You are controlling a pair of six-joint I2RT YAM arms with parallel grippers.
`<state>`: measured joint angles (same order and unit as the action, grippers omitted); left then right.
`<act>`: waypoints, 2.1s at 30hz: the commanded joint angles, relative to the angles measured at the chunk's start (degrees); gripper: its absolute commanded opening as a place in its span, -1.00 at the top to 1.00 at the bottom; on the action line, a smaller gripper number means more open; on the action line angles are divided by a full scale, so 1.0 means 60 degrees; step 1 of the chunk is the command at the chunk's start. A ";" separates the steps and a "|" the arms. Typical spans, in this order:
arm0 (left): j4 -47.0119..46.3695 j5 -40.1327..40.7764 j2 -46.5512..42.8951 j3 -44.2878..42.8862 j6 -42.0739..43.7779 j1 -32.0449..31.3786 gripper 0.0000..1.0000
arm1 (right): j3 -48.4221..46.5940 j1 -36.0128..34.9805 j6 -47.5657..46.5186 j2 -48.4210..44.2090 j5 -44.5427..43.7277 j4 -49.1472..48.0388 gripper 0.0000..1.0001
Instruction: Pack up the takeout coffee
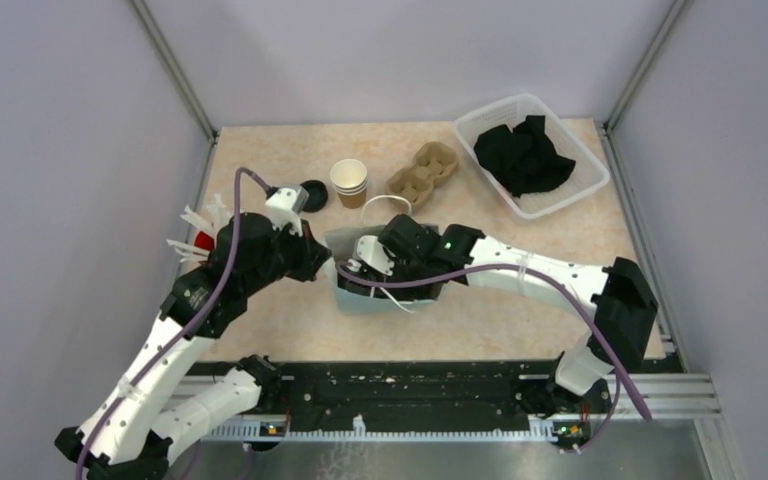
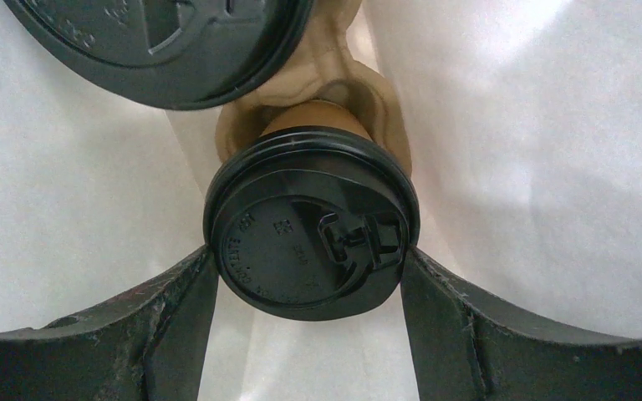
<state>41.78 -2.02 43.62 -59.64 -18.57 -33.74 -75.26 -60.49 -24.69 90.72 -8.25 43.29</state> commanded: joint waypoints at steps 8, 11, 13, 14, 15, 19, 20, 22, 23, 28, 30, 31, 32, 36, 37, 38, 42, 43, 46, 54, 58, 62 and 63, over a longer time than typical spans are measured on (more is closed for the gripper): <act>0.1837 0.1079 0.1439 -0.2079 -0.1473 0.0049 1.00 | -0.0885 -0.0172 0.0362 0.1253 0.2927 0.1877 -0.05; 0.1994 0.1235 0.1572 -0.2078 -0.1705 0.0052 1.00 | -0.1070 -0.0180 0.0249 0.1524 0.3073 0.1880 -0.06; 0.2016 0.1277 0.1587 -0.2069 -0.1732 0.0047 1.00 | -0.1430 -0.0183 0.0295 0.1560 0.3089 0.2064 -0.11; 0.2000 0.1330 0.1527 -0.2052 -0.1715 0.0051 1.00 | -0.1597 -0.0177 0.0348 0.1482 0.3069 0.2115 -0.17; 0.1963 0.1421 0.1458 -0.1984 -0.1698 0.0048 1.00 | -0.1722 -0.0171 0.0375 0.1395 0.3035 0.2129 -0.24; 0.1694 0.1736 0.1227 -0.1727 -0.1681 0.0055 0.98 | -0.2158 -0.0183 0.0544 0.1085 0.2832 0.2233 -0.41; 0.1606 0.1726 0.1198 -0.1678 -0.1670 0.0054 0.98 | -0.2281 -0.0187 0.0609 0.1040 0.2776 0.2285 -0.44; 0.1432 0.1608 0.1219 -0.1605 -0.1666 0.0056 0.98 | -0.2549 -0.0187 0.0753 0.0965 0.2671 0.2401 -0.50; 0.1366 0.1510 0.1244 -0.1565 -0.1642 0.0049 0.99 | -0.2653 -0.0218 0.0814 0.0932 0.2577 0.2432 -0.54; 0.0951 0.1090 0.1180 -0.1198 -0.1418 0.0050 0.98 | -0.3030 -0.0323 0.1082 0.0760 0.2285 0.2420 -0.74; 0.0743 0.0968 0.1103 -0.1106 -0.1316 0.0055 0.98 | -0.3158 -0.0361 0.1155 0.0773 0.2222 0.2487 -0.82; 0.0685 0.0974 0.1076 -0.1093 -0.1291 0.0056 0.98 | -0.3234 -0.0383 0.1201 0.0787 0.2151 0.2573 -0.87; 0.0652 0.1003 0.1065 -0.1080 -0.1262 0.0049 0.98 | -0.3328 -0.0433 0.1224 0.0805 0.2084 0.2679 -0.96; 0.0659 0.1137 0.1118 -0.1097 -0.1154 0.0049 0.97 | -0.3941 -0.0518 0.1568 0.0723 0.1904 0.2984 -0.98; 0.0667 0.1122 0.1167 -0.1115 -0.1153 0.0055 0.97 | -0.4101 -0.0543 0.1692 0.0704 0.1870 0.3076 -0.97; 0.0668 0.1072 0.1214 -0.1120 -0.1153 0.0056 0.97 | -0.4286 -0.0550 0.1818 0.0688 0.1842 0.3201 -0.97; 0.0664 0.1079 0.1348 -0.1105 -0.1168 0.0055 0.96 | -0.4936 -0.0594 0.2658 0.0605 0.1444 0.3653 -0.97; 0.0675 0.1127 0.1387 -0.1105 -0.1182 0.0056 0.96 | -0.5181 -0.0597 0.2883 0.0586 0.1173 0.3762 -0.97; 0.0683 0.1237 0.1488 -0.1113 -0.1168 0.0049 0.95 | -0.5674 -0.0646 0.3466 0.0495 0.1122 0.4048 -0.97; 0.1010 0.1293 0.1817 -0.1484 -0.1227 0.0056 0.56 | -0.6674 -0.0671 0.4178 0.0294 0.0100 0.4685 -0.97; 0.1703 0.1374 0.1886 -0.2128 -0.1375 0.0056 -0.05 | -0.7987 -0.0669 0.5107 0.0349 -0.1915 0.5290 -0.97; 0.2224 0.1132 0.2019 -0.3143 -0.1623 0.0056 -0.46 | -0.8270 -0.0674 0.5341 0.0285 -0.2293 0.5178 -0.97; 0.2379 0.1061 0.2062 -0.3413 -0.1710 0.0051 -0.52 | -0.8033 -0.0671 0.5290 0.0209 -0.2295 0.4993 -0.97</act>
<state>53.58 5.34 55.79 -73.21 -27.11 -33.52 -123.50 -64.01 4.21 94.19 -16.78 73.38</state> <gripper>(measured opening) 0.709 0.985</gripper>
